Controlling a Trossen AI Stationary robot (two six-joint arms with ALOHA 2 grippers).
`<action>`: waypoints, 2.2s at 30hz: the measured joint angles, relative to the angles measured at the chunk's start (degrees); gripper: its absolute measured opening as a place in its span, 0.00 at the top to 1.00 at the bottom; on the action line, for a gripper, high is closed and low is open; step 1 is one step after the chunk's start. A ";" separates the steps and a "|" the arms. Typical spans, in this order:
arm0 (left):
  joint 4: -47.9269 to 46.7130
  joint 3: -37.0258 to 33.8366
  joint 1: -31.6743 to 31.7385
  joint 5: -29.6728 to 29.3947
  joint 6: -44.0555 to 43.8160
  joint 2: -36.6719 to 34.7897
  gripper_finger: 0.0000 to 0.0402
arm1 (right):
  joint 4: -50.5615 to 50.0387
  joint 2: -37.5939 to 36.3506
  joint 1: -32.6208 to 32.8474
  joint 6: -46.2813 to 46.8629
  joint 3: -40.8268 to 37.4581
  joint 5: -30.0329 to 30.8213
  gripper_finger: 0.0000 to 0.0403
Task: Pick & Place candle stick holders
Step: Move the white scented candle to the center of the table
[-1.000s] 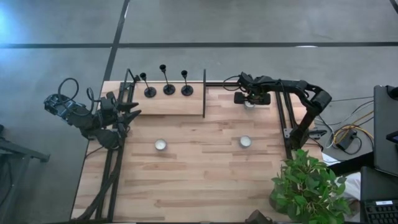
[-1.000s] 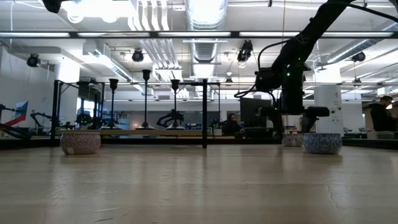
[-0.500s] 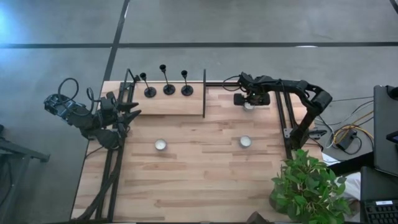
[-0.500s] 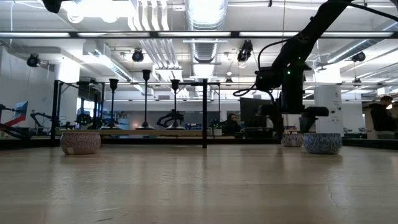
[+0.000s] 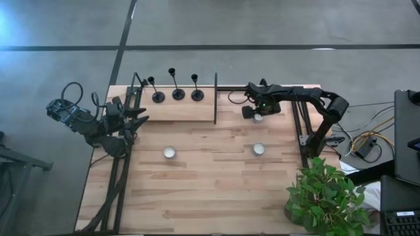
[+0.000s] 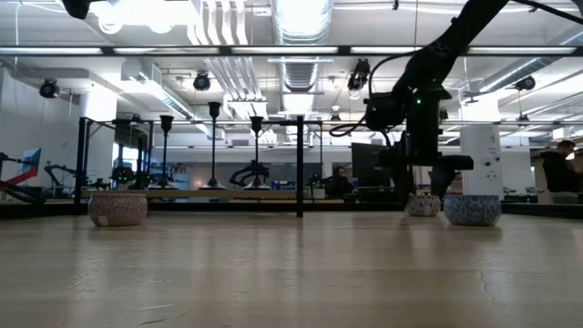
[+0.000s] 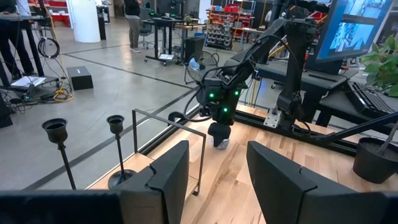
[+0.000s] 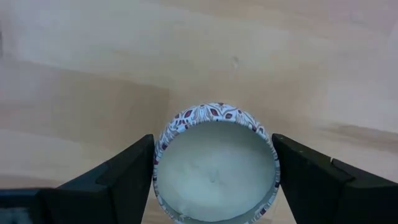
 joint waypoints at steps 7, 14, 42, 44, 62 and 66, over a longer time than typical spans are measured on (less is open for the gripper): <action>0.00 0.00 -0.01 0.17 0.00 0.00 0.58 | -1.33 -0.02 2.93 -1.22 -0.03 0.06 0.30; 0.02 0.00 -0.01 0.17 0.00 0.00 0.58 | -1.38 -0.02 6.43 -1.39 -0.05 0.03 0.30; 0.05 0.02 0.00 0.20 0.00 0.00 0.58 | 1.01 0.37 27.07 2.75 -0.29 -6.60 0.35; 0.06 0.02 -0.02 0.20 0.00 0.00 0.58 | 2.72 0.36 28.65 3.44 -0.27 -7.28 0.38; 0.07 0.02 -0.02 0.20 0.00 0.00 0.58 | 8.81 0.50 33.69 -14.24 8.33 -6.73 0.58; 0.09 0.02 -0.02 0.53 0.00 0.00 0.58 | -3.62 0.47 34.15 -23.35 13.52 -6.71 0.58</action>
